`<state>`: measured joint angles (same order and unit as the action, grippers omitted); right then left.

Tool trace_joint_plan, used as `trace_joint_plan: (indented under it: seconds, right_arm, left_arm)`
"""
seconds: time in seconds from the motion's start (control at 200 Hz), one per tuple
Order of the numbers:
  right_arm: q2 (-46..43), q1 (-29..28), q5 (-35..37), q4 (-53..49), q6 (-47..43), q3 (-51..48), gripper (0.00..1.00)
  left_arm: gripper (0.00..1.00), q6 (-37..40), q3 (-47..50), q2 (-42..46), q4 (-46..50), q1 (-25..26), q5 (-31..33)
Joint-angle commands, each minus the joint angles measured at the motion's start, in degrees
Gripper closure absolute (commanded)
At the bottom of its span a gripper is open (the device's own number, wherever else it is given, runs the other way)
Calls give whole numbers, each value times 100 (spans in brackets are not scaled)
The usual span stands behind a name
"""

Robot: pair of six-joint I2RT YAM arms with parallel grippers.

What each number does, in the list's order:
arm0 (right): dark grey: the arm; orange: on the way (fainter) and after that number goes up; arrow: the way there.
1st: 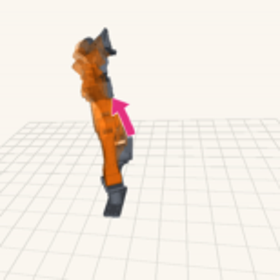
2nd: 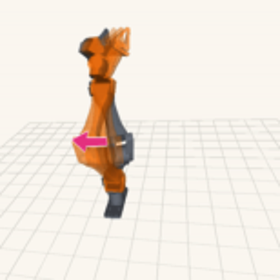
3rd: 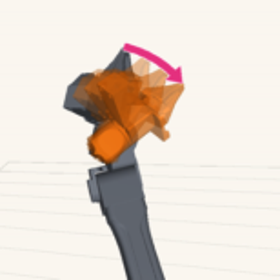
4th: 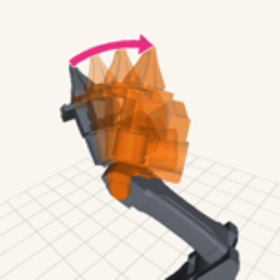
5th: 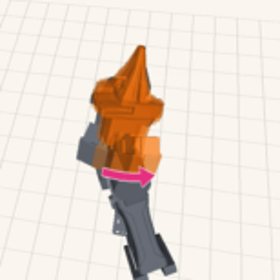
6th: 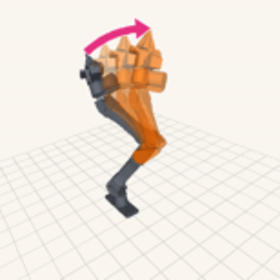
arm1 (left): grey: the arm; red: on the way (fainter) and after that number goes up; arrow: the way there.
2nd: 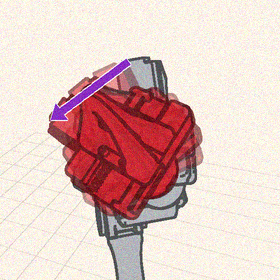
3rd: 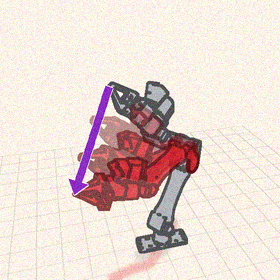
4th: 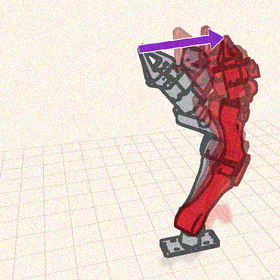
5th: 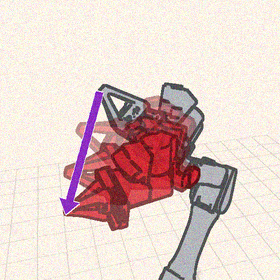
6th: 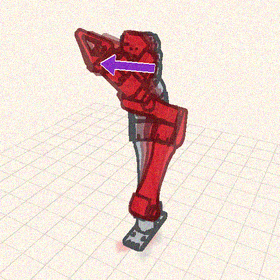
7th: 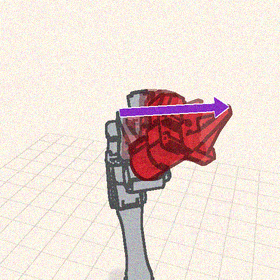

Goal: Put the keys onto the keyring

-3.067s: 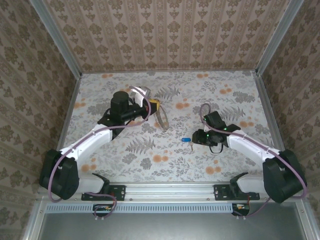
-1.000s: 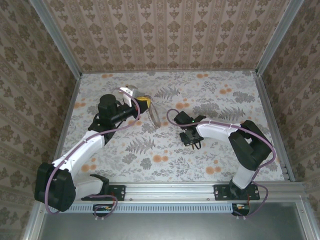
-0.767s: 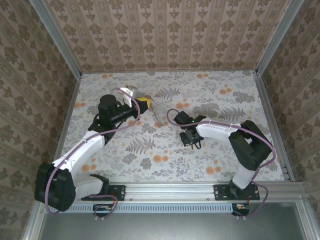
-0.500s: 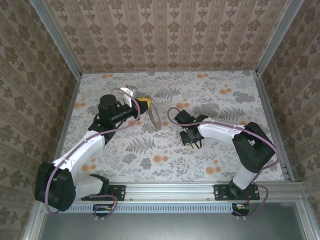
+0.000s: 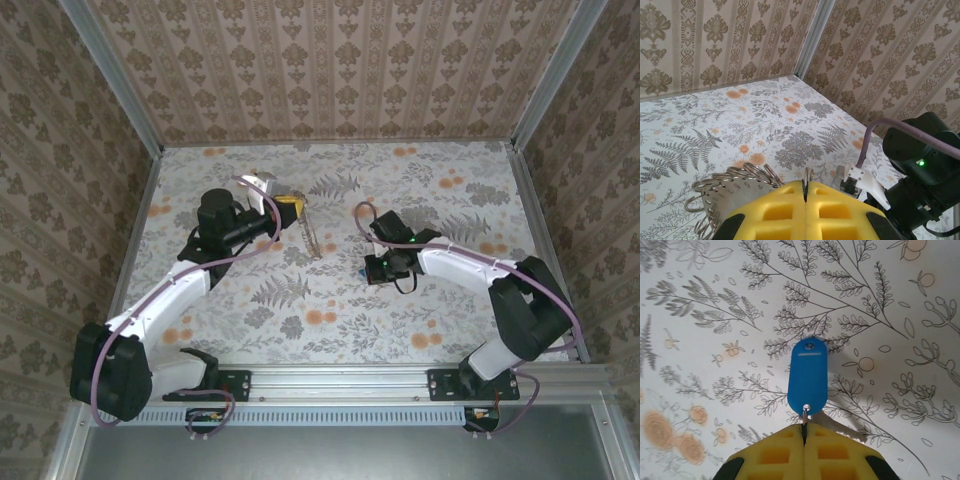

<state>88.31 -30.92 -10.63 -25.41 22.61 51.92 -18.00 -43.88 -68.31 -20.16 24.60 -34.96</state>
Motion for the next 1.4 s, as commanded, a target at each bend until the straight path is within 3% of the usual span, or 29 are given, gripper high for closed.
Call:
trace_joint_plan:
  seconds: [0.0,0.33,0.445,0.765,0.94,1.395]
  right_arm:
    - [-405,208,-925,604,27,-235,100]
    - [-1496,1018,-2177,1291,-77,-398,100]
    - [-1812,1121,-2392,1476,-229,-393,100]
    - [-2804,1225,-2519,2422,-536,-603,100]
    - [-3213,1313,-2402,2587,-583,-603,100]
    - [-3391,1317,-2728,2537,-763,-560,100]
  left_arm:
    - [100,-53,-59,-2,-304,-27,-151]
    - [100,367,-360,-133,173,115,-419]
    - [100,775,-607,-213,616,510,-467]
    - [100,1314,-1169,-561,995,843,-977]
    - [100,1924,-1381,-714,1120,1143,-917]
    - [100,2429,-2004,-1369,1098,1425,-1231]
